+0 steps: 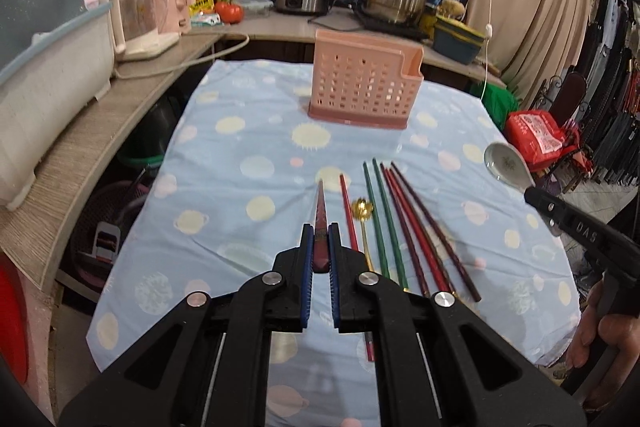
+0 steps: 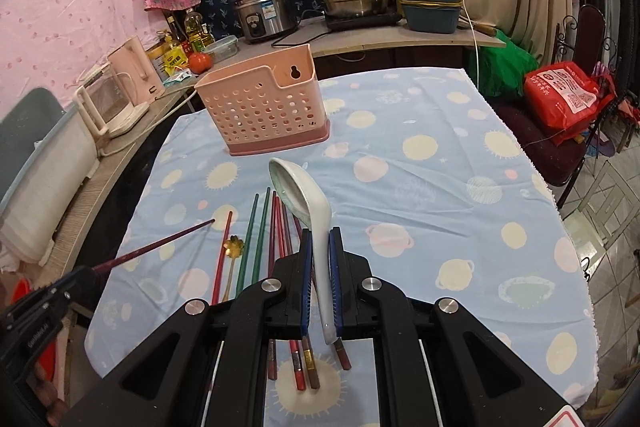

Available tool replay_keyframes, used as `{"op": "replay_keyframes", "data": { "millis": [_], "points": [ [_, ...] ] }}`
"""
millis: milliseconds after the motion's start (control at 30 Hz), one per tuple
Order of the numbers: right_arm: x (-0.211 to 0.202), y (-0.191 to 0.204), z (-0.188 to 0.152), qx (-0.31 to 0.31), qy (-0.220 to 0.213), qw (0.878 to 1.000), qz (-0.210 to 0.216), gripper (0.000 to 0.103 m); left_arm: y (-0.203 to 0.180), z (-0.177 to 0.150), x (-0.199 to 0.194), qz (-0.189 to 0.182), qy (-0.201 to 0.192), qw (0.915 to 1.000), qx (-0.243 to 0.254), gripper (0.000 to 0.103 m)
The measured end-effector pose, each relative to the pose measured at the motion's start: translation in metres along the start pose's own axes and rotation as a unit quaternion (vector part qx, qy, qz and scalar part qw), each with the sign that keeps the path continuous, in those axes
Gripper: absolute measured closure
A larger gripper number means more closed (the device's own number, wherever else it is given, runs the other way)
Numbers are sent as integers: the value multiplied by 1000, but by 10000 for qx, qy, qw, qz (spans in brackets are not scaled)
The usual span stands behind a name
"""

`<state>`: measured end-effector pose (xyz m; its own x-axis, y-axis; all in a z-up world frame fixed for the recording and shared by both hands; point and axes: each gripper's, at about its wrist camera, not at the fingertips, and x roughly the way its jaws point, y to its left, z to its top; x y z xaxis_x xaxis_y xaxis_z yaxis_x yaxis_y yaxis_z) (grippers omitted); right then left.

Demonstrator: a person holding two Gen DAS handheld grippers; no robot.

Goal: Organize utensils
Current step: 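Lift and carry the spoon and chopstick toward the pink basket with both grippers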

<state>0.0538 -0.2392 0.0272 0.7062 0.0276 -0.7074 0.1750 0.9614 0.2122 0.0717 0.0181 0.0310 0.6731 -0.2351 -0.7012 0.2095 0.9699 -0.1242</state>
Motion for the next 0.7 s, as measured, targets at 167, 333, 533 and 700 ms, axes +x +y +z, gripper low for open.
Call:
{"op": "replay_keyframes", "data": {
  "millis": [167,333,533,700],
  "points": [
    [-2,0,2,22,117,9999,38,95,0,12,-8,28,-146,9999,-20,96],
    [3,0,-2,35,244,9997,26,94,-1,15,-9,21,-149,9999,-21,96],
    [2,2,12,-51,132,9999,-5,96,-2,39,-12,59,-274,9996,55,96],
    [0,7,42,-277,-179,9993,-168,102,-6,72,-11,135,-507,9985,154,96]
  ]
}}
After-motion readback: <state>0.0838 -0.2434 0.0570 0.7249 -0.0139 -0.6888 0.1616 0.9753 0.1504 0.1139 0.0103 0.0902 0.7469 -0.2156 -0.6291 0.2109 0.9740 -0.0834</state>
